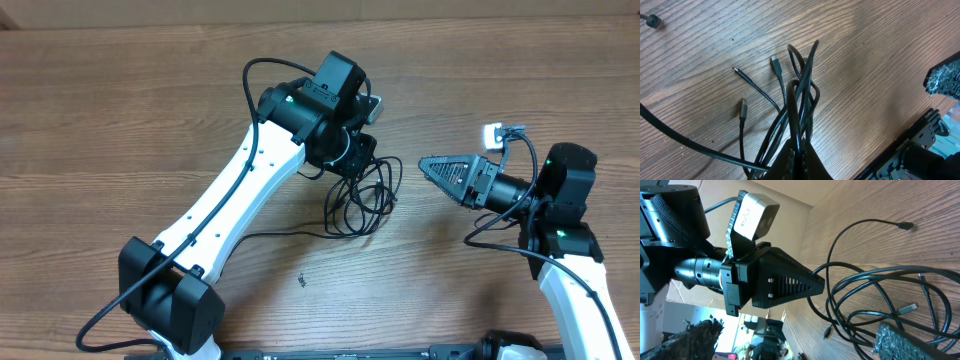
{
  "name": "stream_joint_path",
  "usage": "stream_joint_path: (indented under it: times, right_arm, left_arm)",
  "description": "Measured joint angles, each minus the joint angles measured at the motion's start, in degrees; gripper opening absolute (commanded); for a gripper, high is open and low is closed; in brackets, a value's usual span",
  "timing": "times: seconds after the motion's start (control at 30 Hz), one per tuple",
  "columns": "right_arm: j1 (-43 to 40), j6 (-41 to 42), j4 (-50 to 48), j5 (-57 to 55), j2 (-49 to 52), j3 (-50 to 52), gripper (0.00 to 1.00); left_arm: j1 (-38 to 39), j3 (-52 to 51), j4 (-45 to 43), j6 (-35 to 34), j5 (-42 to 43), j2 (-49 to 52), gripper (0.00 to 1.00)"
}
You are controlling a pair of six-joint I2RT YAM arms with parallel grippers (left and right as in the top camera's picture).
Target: Untangle cables
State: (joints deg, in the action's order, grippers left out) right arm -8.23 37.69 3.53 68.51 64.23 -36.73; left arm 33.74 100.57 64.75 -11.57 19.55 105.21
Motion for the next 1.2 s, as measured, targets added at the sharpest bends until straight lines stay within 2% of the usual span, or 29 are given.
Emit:
stream_joint_path:
  times: [0.4, 0.6, 0.93, 1.07, 1.2]
  right_arm:
    - [0.0, -0.2, 0.0, 0.0, 0.0, 0.0, 1.00]
    - [0.0, -1.1, 3.0, -2.3, 0.0, 0.0, 1.00]
    - [0.0, -5.2, 13.3, -8.6, 0.0, 0.0, 0.98]
    - [0.2, -5.7, 13.7, -9.9, 0.0, 0.0, 0.90]
    - [1.7, -6.2, 13.7, -11.6, 0.0, 0.0, 0.86]
  left_arm:
    - [0.0, 0.0, -0.4, 0.0, 1.8, 0.0, 0.04]
    - [-2.0, 0.0, -3.8, -0.8, 9.8, 0.0, 0.04]
    - [-12.9, 0.3, -15.1, -14.4, 17.9, 0.0, 0.04]
    - [-13.4, 0.3, -19.2, -19.9, 21.2, 0.0, 0.04]
    - [-11.8, 0.3, -22.1, -23.7, 23.8, 0.0, 0.04]
